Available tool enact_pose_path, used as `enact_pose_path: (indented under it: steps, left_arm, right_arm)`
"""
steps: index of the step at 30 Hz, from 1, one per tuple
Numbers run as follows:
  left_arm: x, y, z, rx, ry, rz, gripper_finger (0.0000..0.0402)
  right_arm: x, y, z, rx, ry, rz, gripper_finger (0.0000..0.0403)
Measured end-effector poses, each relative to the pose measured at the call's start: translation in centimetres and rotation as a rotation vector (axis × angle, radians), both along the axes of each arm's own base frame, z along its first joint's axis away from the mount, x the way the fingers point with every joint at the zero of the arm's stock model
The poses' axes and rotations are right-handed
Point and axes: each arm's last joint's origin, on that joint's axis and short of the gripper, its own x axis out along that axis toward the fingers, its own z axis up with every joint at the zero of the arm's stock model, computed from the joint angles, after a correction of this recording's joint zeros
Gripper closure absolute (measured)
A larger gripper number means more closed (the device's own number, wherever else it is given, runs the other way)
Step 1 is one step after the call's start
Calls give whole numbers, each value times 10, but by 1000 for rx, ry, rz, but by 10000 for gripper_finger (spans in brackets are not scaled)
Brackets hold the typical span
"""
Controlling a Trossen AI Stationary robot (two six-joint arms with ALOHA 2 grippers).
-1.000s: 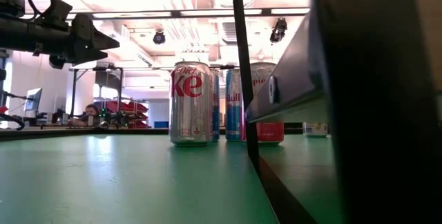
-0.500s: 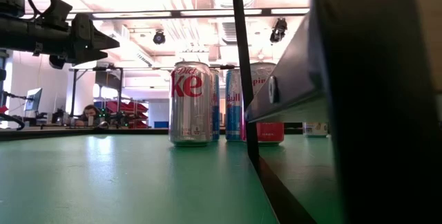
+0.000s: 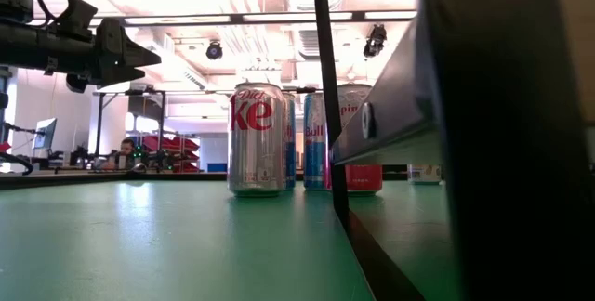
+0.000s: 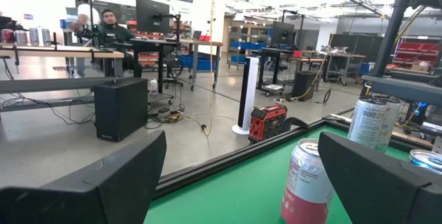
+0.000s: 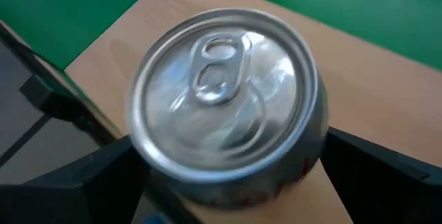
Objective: Place canned beverage on shelf
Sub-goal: Put the right red-silver soda can on the shelf
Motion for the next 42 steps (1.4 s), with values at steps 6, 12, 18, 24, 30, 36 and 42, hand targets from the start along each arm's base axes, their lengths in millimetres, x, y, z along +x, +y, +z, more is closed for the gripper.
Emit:
enact_pose_path:
  steps: [6, 12, 18, 24, 30, 36, 42]
  left_arm:
    - [0, 0, 0, 0, 0, 0, 38]
    - [0, 0, 0, 0, 0, 0, 38]
    - [0, 0, 0, 0, 1, 0, 38]
    - [0, 0, 0, 0, 0, 0, 38]
    - [0, 0, 0, 0, 0, 0, 38]
    - [0, 0, 0, 0, 0, 0, 38]
    - [0, 0, 0, 0, 1, 0, 38]
  right_arm:
    - [2, 9, 22, 200, 53, -138, 19]
    - [10, 14, 46, 423, 94, -338, 19]
    - [24, 16, 66, 527, 72, -346, 19]
    - [28, 22, 80, 637, 54, -331, 19]
    - [29, 25, 89, 694, 40, -324, 19]
    - [28, 25, 88, 689, 93, -310, 19]
    - [29, 25, 86, 718, 170, -360, 19]
